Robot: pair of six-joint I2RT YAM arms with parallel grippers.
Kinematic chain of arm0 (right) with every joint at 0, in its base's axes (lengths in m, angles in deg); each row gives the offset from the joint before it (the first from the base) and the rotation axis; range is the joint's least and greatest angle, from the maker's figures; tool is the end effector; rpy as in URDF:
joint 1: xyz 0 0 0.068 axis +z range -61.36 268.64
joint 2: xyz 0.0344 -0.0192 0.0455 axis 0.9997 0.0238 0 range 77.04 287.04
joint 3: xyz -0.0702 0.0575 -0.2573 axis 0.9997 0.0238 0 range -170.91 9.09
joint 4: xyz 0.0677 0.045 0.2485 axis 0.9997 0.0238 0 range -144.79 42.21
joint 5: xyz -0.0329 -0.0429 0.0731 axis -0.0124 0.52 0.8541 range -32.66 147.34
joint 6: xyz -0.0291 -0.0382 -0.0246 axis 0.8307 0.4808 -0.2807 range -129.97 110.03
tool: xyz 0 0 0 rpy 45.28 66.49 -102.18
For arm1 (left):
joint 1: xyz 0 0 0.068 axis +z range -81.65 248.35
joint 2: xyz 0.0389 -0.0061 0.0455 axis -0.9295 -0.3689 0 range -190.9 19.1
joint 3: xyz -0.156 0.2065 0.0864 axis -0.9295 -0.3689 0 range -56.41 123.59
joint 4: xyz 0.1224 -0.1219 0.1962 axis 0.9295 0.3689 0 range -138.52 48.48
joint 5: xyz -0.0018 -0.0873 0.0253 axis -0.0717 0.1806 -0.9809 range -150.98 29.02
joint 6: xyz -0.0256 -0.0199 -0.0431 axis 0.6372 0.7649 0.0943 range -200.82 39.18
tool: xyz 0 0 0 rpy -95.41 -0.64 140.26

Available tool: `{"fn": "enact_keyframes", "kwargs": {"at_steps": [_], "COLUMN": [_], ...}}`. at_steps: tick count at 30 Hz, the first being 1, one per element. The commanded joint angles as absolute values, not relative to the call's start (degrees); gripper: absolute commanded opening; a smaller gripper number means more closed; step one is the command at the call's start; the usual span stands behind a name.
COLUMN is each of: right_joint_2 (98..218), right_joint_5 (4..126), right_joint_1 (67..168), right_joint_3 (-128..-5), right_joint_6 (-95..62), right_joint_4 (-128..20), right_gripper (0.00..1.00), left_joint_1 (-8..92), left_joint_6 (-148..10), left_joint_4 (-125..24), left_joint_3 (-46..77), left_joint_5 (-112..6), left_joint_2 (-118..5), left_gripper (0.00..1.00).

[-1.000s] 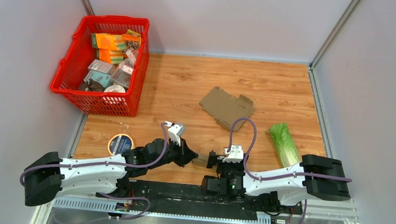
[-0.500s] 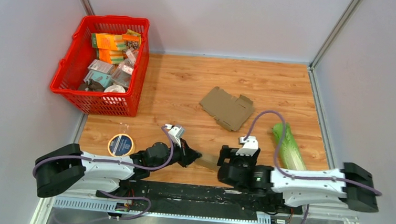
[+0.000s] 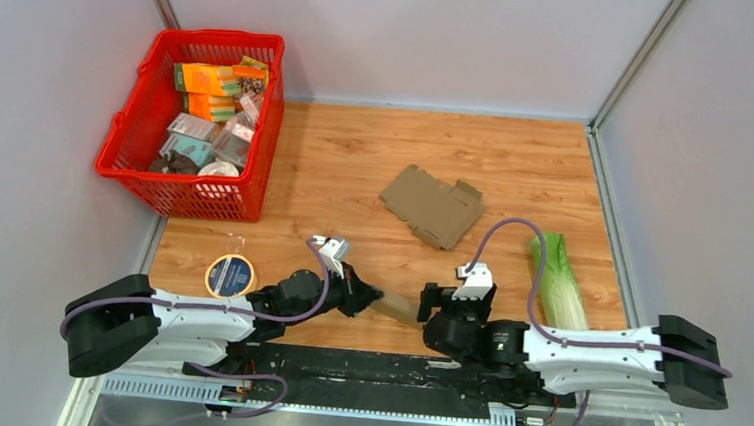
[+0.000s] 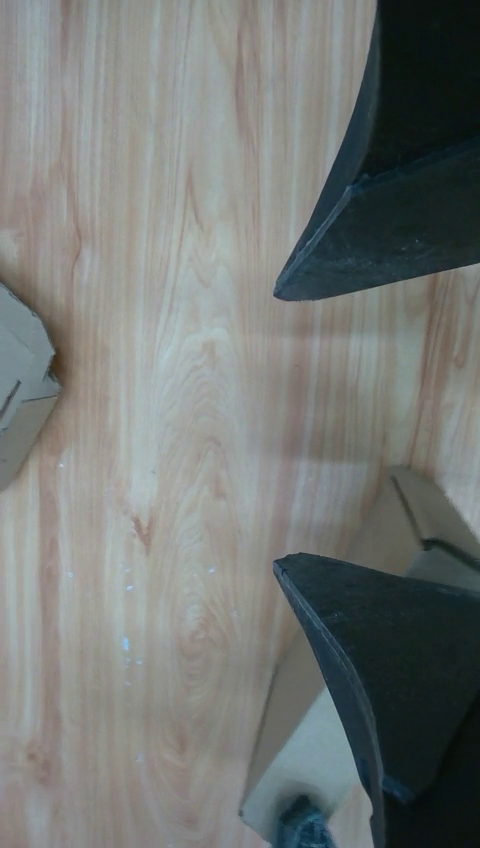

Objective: Fold the paper box

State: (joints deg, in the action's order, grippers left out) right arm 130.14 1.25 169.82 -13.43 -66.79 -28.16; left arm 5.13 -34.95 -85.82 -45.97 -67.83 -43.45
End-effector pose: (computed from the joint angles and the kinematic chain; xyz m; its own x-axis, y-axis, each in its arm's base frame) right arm 0.0528 0.1474 0.1728 -0.4743 -0.0113 -0.8803 -0.1562 0.9851 0.0715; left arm 0.0947 -0.1783 0.1633 -0.6791 -0.2360 -0.6951 0.4984 0.5469 -0.6726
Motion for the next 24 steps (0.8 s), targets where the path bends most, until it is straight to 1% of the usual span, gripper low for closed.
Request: {"fn": "enact_keyframes", "kwargs": {"at_steps": [1, 2, 4, 5, 7, 8, 9, 11, 12, 13, 14, 15, 16, 17, 18, 19, 20, 21, 22, 23, 24], "right_joint_2": [141.6, 146.5, 150.1, 151.1, 149.7, 147.1, 145.7, 142.1, 141.0, 140.1, 138.5, 137.9, 137.3, 136.2, 135.8, 135.8, 136.3, 137.0, 137.8, 139.4, 140.1], "right_joint_5": [-5.2, -6.9, -9.6, -9.6, -6.4, -4.3, 1.2, 8.3, 15.3, 19.4, 23.8, 31.1, 34.2, 37.0, 42.1, 44.7, 47.4, 52.3, 54.5, 56.1, 56.5], "right_joint_1": [174.1, 175.0, 176.8, 177.1, 176.9, 176.4, 174.4, 171.3, 167.8, 166.1, 164.3, 161.7, 160.9, 160.5, 160.4, 160.4, 160.1, 159.7, 159.6, 159.5, 159.1], "right_joint_3": [-11.1, -14.5, -19.2, -21.2, -25.2, -25.6, -26.1, -26.3, -26.6, -26.6, -26.6, -26.6, -26.8, -26.9, -27.0, -27.3, -27.4, -27.7, -28.2, -28.9, -29.1], "right_joint_6": [-75.0, -81.5, -84.6, -82.8, -75.9, -72.5, -67.1, -63.8, -62.5, -61.5, -60.3, -59.5, -59.4, -58.8, -58.1, -56.7, -56.1, -55.7, -54.5, -53.7, -53.5], "right_joint_4": [-34.1, -27.4, -20.8, -16.6, -17.3, -20.1, -21.3, -22.5, -22.1, -22.2, -22.7, -22.6, -22.5, -23.1, -23.8, -25.0, -25.8, -26.1, -26.3, -25.9, -24.8], "right_gripper": [1.00, 1.00, 1.00, 1.00, 1.00, 1.00, 1.00, 1.00, 1.00, 1.00, 1.00, 1.00, 1.00, 1.00, 1.00, 1.00, 1.00, 1.00, 1.00, 1.00, 1.00], "left_joint_1": [5.3, 5.3, 5.4, 5.3, 5.3, 5.4, 5.2, 5.2, 5.2, 5.2, 5.2, 5.2, 5.2, 5.2, 5.2, 5.2, 5.2, 5.2, 5.3, 5.3, 5.4], "left_joint_6": [-34.3, -34.3, -34.2, -34.4, -35.0, -35.2, -35.1, -34.8, -35.0, -35.5, -35.9, -36.6, -36.8, -36.9, -36.6, -36.3, -36.1, -35.6, -35.3, -35.0, -34.4], "left_joint_4": [-80.0, -80.0, -79.9, -79.8, -78.1, -77.1, -75.5, -74.9, -72.0, -69.7, -64.7, -62.6, -60.6, -56.0, -52.9, -49.3, -41.1, -37.1, -32.9, -25.8, -22.9], "left_joint_3": [-47.6, -47.7, -48.2, -48.3, -48.2, -48.2, -48.6, -50.4, -50.6, -50.1, -49.6, -49.1, -48.3, -47.8, -47.2, -45.4, -44.3, -43.1, -40.5, -39.3, -38.2], "left_joint_5": [-69.5, -69.6, -69.6, -69.4, -68.7, -68.5, -68.5, -68.3, -68.4, -68.1, -67.7, -67.2, -66.3, -66.2, -66.4, -68.0, -68.8, -69.6, -71.2, -71.7, -72.0], "left_joint_2": [-46.5, -46.5, -46.4, -46.1, -45.2, -44.5, -43.8, -40.8, -39.5, -36.7, -35.1, -33.2, -28.6, -25.8, -22.9, -16.7, -13.5, -10.5, -5.2, -3.0, -1.2], "left_gripper": [0.08, 0.08, 0.08, 0.08, 0.08, 0.08, 0.08, 0.09, 0.10, 0.11, 0.15, 0.17, 0.20, 0.26, 0.30, 0.34, 0.47, 0.50, 0.52, 0.56, 0.58]}}
